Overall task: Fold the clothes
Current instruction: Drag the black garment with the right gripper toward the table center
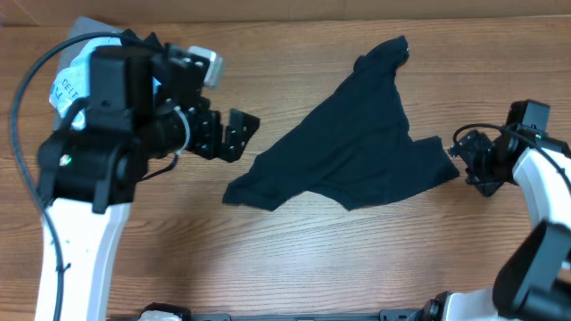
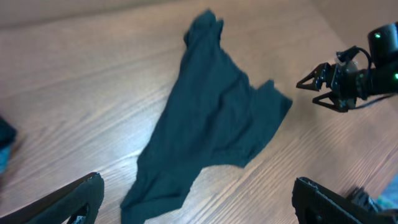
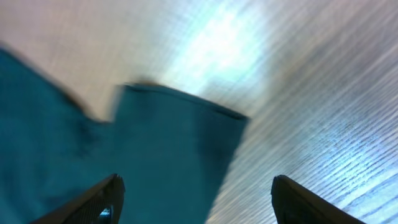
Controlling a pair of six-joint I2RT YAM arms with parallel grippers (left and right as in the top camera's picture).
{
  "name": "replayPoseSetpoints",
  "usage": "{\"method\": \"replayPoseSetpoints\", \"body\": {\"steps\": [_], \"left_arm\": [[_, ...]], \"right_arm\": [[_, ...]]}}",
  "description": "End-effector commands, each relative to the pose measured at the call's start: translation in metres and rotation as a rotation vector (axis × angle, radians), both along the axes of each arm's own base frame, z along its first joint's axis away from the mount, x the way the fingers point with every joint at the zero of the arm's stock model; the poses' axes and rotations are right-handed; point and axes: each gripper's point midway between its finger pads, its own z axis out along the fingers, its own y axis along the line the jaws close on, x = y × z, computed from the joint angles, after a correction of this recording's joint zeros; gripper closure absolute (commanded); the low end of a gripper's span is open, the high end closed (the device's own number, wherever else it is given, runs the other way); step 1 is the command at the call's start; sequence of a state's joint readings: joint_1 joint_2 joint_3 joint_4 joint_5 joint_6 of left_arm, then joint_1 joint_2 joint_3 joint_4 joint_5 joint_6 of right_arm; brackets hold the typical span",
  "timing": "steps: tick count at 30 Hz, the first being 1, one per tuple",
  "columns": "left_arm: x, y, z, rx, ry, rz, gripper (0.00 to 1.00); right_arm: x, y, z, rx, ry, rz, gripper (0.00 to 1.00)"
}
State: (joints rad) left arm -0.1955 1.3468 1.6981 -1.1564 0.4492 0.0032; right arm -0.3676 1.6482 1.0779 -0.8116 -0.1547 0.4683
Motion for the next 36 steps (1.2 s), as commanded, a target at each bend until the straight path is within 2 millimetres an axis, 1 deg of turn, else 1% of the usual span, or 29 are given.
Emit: {"method": "replayPoseSetpoints", "body": {"steps": [1,5,8,9,11,12,13,15,16,18,19,21,23,24,25,27,28,29,30,31,32,33,34,35,36], "left_arm": [[0.01,-0.01,-0.013,0.046,0.02,-0.026,0.01],[0.017,-0.019,-0.03,0.058,0.07,-0.05,0.01],[0.022,-0.021,-0.038,0.063,0.095,-0.052,0.01],[0.023,-0.022,-0.04,0.065,0.101,-0.053,0.01],[0.024,-0.024,-0.044,0.068,0.112,-0.057,0.01],[0.025,-0.024,-0.045,0.069,0.115,-0.057,0.01],[0.026,-0.024,-0.047,0.069,0.118,-0.057,0.01],[0.026,-0.024,-0.047,0.07,0.118,-0.057,0.01],[0.027,-0.024,-0.046,0.069,0.115,-0.057,0.01],[0.028,-0.024,-0.045,0.069,0.107,-0.055,0.0],[0.029,-0.024,-0.045,0.071,0.1,-0.057,0.0],[0.03,-0.024,-0.044,0.071,0.092,-0.059,0.0],[0.03,-0.025,-0.044,0.07,0.092,-0.06,0.0],[0.03,-0.025,-0.044,0.071,0.093,-0.06,0.0],[0.03,-0.025,-0.044,0.071,0.093,-0.06,0.0],[0.031,-0.025,-0.045,0.071,0.095,-0.061,0.0],[0.031,-0.025,-0.046,0.072,0.098,-0.062,0.0],[0.031,-0.026,-0.046,0.072,0.099,-0.063,0.0],[0.03,-0.027,-0.047,0.073,0.101,-0.065,0.0],[0.03,-0.027,-0.047,0.073,0.102,-0.067,0.0],[0.03,-0.028,-0.048,0.073,0.104,-0.068,0.0],[0.029,-0.028,-0.048,0.075,0.107,-0.071,0.0],[0.029,-0.029,-0.049,0.076,0.109,-0.074,0.0],[0.028,-0.03,-0.05,0.077,0.112,-0.076,0.0],[0.028,-0.031,-0.051,0.078,0.116,-0.079,0.0]], "right_arm": [[-0.001,0.015,-0.025,0.098,0.041,0.086,0.21],[0.002,0.015,-0.049,0.114,0.074,0.086,0.23],[0.006,0.013,-0.055,0.112,0.069,0.087,0.31],[0.007,0.013,-0.056,0.11,0.066,0.087,0.35],[0.009,0.012,-0.056,0.107,0.057,0.087,0.48],[0.01,0.012,-0.056,0.103,0.05,0.088,0.52],[0.012,0.011,-0.057,0.098,0.041,0.089,0.6],[0.015,0.008,-0.057,0.081,0.032,0.088,0.93],[0.015,0.004,-0.056,0.073,0.03,0.077,0.96],[0.014,-0.007,-0.049,0.062,0.022,0.05,0.96],[0.011,-0.017,-0.043,0.042,0.028,0.021,0.96],[-0.003,-0.049,-0.026,-0.041,0.068,-0.092,0.96],[-0.028,-0.087,-0.003,-0.152,0.135,-0.244,0.96],[-0.047,-0.107,0.012,-0.212,0.175,-0.345,0.96],[-0.064,-0.123,0.026,-0.256,0.203,-0.436,0.96],[-0.091,-0.143,0.053,-0.298,0.216,-0.553,0.96],[-0.099,-0.15,0.064,-0.299,0.203,-0.588,0.95],[-0.106,-0.155,0.073,-0.289,0.18,-0.621,0.78],[-0.109,-0.157,0.08,-0.277,0.157,-0.643,0.53],[-0.111,-0.158,0.086,-0.258,0.13,-0.657,0.41],[-0.109,-0.156,0.09,-0.227,0.094,-0.651,0.39],[-0.104,-0.152,0.093,-0.194,0.057,-0.625,0.39],[-0.095,-0.146,0.097,-0.159,0.01,-0.572,0.39],[-0.083,-0.139,0.101,-0.122,-0.046,-0.499,0.38],[-0.065,-0.128,0.105,-0.078,-0.116,-0.395,0.38]]}}
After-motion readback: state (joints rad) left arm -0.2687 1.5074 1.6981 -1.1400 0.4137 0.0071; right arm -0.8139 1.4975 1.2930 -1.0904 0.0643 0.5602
